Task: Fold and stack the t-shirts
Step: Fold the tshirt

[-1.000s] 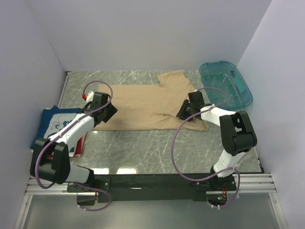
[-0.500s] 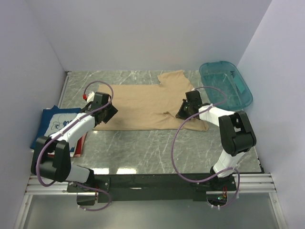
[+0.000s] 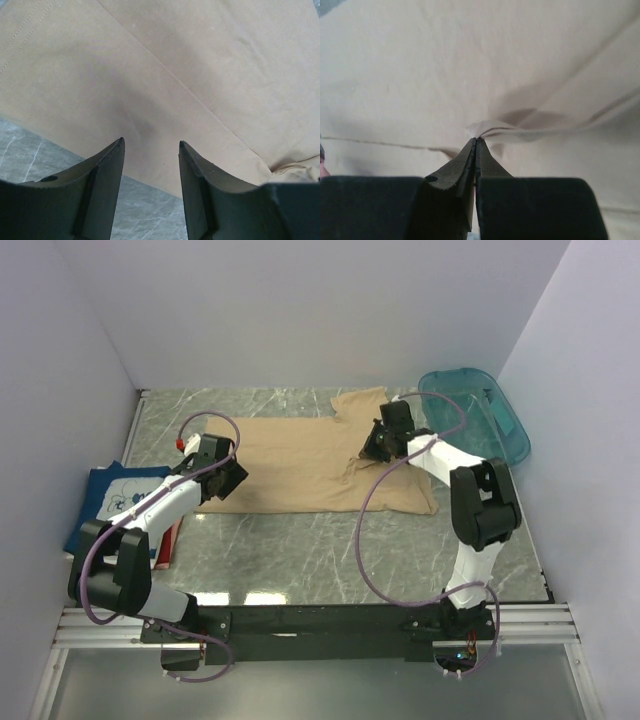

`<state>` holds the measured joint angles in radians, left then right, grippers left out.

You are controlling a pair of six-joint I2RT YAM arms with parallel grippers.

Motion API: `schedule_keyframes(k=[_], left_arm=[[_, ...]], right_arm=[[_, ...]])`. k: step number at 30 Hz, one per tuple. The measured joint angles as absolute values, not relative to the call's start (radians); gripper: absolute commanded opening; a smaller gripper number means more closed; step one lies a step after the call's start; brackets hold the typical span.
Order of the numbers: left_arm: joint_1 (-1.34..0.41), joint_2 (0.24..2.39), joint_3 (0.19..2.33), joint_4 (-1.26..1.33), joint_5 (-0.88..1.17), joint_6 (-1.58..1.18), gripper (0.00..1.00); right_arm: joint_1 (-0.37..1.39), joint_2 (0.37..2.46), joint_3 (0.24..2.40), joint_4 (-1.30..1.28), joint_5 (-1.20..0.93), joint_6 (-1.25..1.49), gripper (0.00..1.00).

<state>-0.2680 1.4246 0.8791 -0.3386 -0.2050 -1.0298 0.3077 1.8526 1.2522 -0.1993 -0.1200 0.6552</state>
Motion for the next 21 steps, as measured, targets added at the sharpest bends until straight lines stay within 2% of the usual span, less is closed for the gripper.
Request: schedule_keyframes(k=[11,21], left_arm=[[-0.268,1.424,0.879,-0.34,-0.2,-1.011,0.53],[-0.268,1.424,0.878,-0.341,-0.199,-1.01,0.54]], right_arm=[[0.331,2.049,1.463,-0.282,-0.125,0.606,0.05],[0.349,2.082,1.537,-0.299,-0.15,0.559,0.07]])
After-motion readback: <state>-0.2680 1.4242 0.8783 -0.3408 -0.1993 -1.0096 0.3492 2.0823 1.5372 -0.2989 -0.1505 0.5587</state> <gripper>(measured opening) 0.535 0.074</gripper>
